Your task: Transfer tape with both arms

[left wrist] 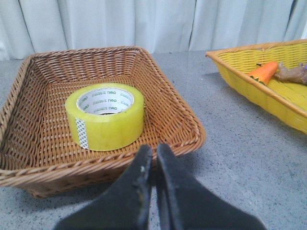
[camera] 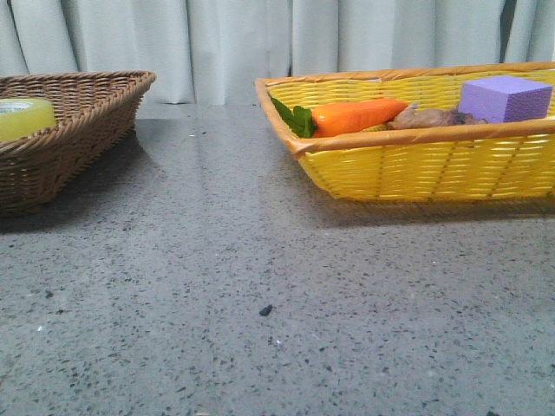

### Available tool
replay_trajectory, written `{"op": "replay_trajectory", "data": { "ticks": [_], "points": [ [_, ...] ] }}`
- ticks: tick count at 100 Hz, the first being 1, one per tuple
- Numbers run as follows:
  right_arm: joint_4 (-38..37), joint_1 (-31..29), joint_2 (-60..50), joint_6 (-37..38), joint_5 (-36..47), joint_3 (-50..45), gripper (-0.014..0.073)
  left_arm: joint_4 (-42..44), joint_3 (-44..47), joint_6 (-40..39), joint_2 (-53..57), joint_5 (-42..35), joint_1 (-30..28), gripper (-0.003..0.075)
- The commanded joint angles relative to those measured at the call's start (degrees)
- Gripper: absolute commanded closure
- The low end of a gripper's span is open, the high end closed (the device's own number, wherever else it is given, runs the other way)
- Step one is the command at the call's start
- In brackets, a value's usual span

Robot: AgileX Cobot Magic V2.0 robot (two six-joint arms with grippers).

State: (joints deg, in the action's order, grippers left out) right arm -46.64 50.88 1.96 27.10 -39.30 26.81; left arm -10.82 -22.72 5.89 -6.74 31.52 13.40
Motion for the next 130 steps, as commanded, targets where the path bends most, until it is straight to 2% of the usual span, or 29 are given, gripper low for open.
{"op": "replay_trajectory", "data": {
  "ticks": [1,77,85,91,104,108,128,130],
  "points": [
    [-3.6,-0.2,-1.5,-0.1,3.2,0.3,0.0668,-1.0,0.4,0.0,2.2,-5.1,-0.2,0.0741],
    [-3.6,-0.2,-3.3,-0.1,2.8,0.2,0.0668,-1.0,2.7,0.0,4.4,-5.3,-0.2,0.0741],
    [-3.6,-0.2,-3.3,-0.1,2.8,0.2,0.0668,3.9,4.9,0.0,4.7,-8.3,-0.3,0.0741],
    [-3.6,-0.2,-3.3,-0.1,2.8,0.2,0.0668,7.6,8.0,-1.1,4.7,-14.6,-1.2,0.0741],
    [-3.6,-0.2,-3.3,-0.1,2.8,0.2,0.0668,7.6,15.5,-3.5,4.7,-29.6,-4.4,0.0741],
    [-3.6,-0.2,-3.3,-0.1,2.8,0.2,0.0668,7.6,17.2,-3.5,4.7,-32.0,-5.3,0.0741],
    [-3.6,-0.2,-3.3,-0.1,2.8,0.2,0.0668,7.8,23.6,-5.0,8.5,-33.3,-9.9,0.0741],
    [-3.6,-0.2,-3.3,-0.1,2.8,0.2,0.0668,7.9,23.6,-5.3,9.0,-31.1,-10.3,0.0741]
  ]
}}
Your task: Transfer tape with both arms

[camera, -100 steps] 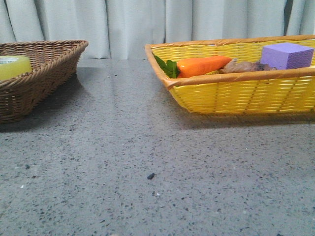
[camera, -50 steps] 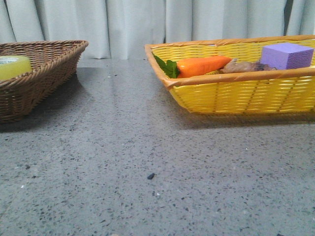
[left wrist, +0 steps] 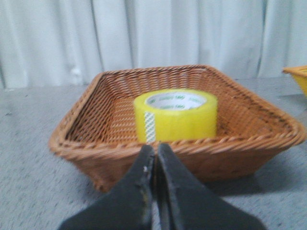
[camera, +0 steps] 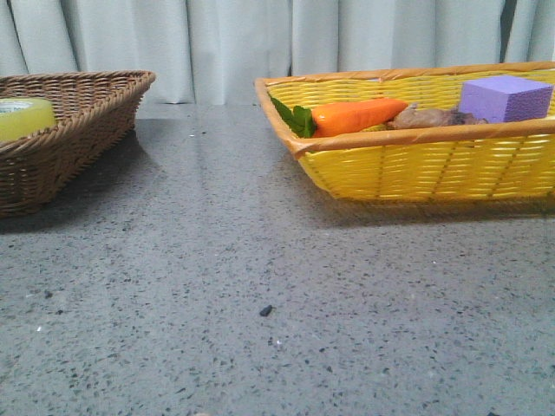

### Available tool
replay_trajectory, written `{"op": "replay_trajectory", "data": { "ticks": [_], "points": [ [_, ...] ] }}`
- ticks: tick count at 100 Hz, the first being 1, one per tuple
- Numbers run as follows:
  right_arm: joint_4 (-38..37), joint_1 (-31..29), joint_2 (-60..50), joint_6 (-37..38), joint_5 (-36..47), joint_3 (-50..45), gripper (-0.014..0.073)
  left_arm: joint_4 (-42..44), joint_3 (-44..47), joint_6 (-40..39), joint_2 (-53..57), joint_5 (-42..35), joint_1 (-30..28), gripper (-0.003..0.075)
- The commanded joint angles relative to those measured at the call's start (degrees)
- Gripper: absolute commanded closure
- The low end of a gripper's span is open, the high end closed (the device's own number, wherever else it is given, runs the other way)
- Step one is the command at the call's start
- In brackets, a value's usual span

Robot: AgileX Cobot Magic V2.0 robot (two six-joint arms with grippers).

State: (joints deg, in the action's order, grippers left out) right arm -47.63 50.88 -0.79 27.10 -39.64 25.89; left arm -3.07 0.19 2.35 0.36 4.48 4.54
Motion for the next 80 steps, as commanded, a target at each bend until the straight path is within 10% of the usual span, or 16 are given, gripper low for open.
{"op": "replay_trajectory", "data": {
  "ticks": [1,25,80],
  "points": [
    [-2.6,-0.2,-0.6,-0.1,3.1,1.1,0.0668,0.4,0.6,-1.7,1.9,-3.2,-1.5,0.0741],
    [-2.6,-0.2,-0.6,-0.1,3.1,1.1,0.0668,0.8,0.6,-2.7,1.7,11.0,-2.2,0.0741],
    [-2.6,-0.2,-0.6,-0.1,3.1,1.1,0.0668,0.8,0.5,-2.4,1.6,10.7,-2.1,0.0741]
  ]
}}
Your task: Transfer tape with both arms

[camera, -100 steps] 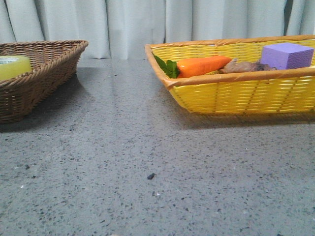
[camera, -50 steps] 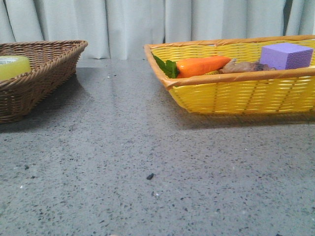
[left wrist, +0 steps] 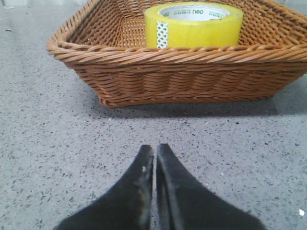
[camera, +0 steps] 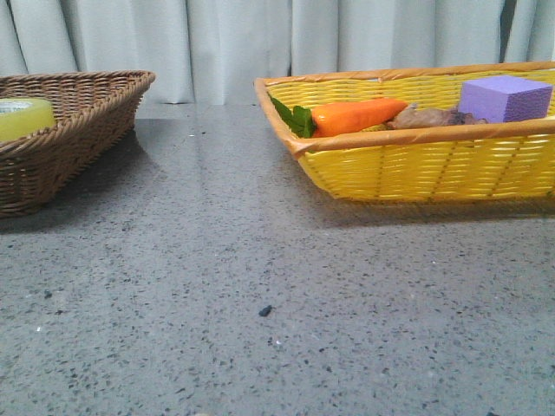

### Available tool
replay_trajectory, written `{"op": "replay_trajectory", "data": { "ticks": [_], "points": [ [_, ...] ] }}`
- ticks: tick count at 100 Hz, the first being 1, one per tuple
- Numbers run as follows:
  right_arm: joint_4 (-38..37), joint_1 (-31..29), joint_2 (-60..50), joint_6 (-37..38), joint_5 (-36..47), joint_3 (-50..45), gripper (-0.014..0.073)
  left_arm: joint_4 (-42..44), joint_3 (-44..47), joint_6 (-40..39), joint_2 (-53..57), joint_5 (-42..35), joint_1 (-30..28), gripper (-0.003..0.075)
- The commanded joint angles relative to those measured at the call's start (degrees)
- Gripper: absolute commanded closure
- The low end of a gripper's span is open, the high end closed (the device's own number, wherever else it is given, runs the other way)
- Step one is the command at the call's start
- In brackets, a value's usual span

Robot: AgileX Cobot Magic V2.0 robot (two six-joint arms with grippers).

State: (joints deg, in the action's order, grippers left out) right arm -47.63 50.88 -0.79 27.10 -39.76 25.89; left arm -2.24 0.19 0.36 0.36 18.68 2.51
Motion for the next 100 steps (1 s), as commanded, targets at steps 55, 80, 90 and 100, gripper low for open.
{"op": "replay_trajectory", "data": {
  "ticks": [55,80,90,100],
  "points": [
    [-3.3,-2.4,-0.6,-0.1,4.0,-2.2,0.0668,0.0,0.5,-0.4,1.6,-3.5,0.0,0.0741],
    [9.1,-17.1,0.8,-3.5,25.0,-9.6,0.0668,0.0,0.5,-0.4,1.6,-3.5,0.0,0.0741],
    [20.0,-26.1,0.9,-11.5,35.1,-13.1,0.0668,0.0,0.5,-0.4,1.6,-3.5,0.0,0.0741],
    [28.1,-34.1,0.9,-16.6,46.4,-17.6,0.0668,0.0,0.5,-0.4,1.6,-3.5,0.0,0.0741]
  ]
}}
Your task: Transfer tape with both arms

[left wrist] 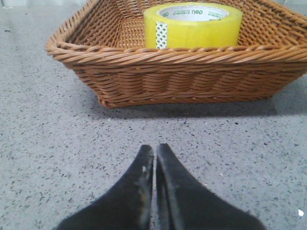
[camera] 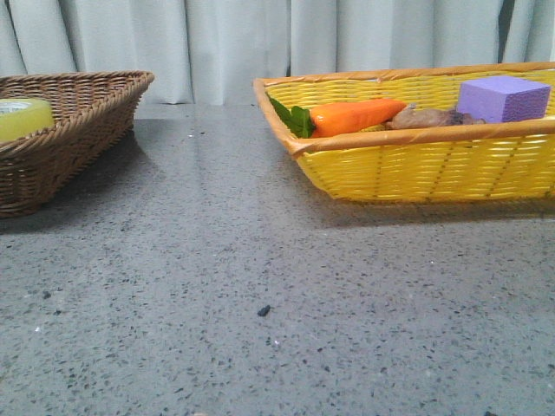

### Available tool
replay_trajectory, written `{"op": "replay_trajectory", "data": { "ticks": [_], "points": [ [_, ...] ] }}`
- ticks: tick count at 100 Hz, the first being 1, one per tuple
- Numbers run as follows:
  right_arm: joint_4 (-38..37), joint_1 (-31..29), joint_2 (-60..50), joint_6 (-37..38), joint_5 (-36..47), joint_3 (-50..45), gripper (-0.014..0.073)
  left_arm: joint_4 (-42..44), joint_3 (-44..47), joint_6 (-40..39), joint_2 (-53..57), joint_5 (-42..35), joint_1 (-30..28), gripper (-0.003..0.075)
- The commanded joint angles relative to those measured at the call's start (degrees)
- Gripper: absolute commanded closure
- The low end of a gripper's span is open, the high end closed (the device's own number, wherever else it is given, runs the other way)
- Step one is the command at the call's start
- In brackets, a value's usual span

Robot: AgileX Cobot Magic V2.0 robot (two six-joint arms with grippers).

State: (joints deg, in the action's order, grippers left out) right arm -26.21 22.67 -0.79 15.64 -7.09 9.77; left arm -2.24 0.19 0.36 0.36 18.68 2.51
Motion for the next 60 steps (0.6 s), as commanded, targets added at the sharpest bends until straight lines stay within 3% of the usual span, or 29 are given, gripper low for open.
{"op": "replay_trajectory", "data": {
  "ticks": [1,11,29,40,52,60],
  "points": [
    [7.4,-6.4,0.9,-5.3,14.6,-1.8,0.0668,0.0,0.5,-0.4,1.6,-3.5,0.0,0.0741],
    [10.6,-13.8,0.9,-5.3,24.1,-6.0,0.0668,0.0,0.5,-0.4,1.6,-3.5,0.0,0.0741],
    [14.9,-22.2,0.9,-5.3,25.7,-11.7,0.0668,0.0,0.5,-0.4,1.6,-3.5,0.0,0.0741],
    [16.8,-25.0,0.9,-6.6,19.1,-11.5,0.0668,0.0,0.5,-0.4,1.6,-3.5,0.0,0.0741],
    [26.8,-27.0,0.9,-15.6,13.7,-11.5,0.0668,0.0,0.5,-0.4,1.6,-3.5,0.0,0.0741],
    [26.9,-27.9,0.0,-16.3,8.1,-11.5,0.0668,0.0,0.5,-0.4,1.6,-3.5,0.0,0.0741]
  ]
}}
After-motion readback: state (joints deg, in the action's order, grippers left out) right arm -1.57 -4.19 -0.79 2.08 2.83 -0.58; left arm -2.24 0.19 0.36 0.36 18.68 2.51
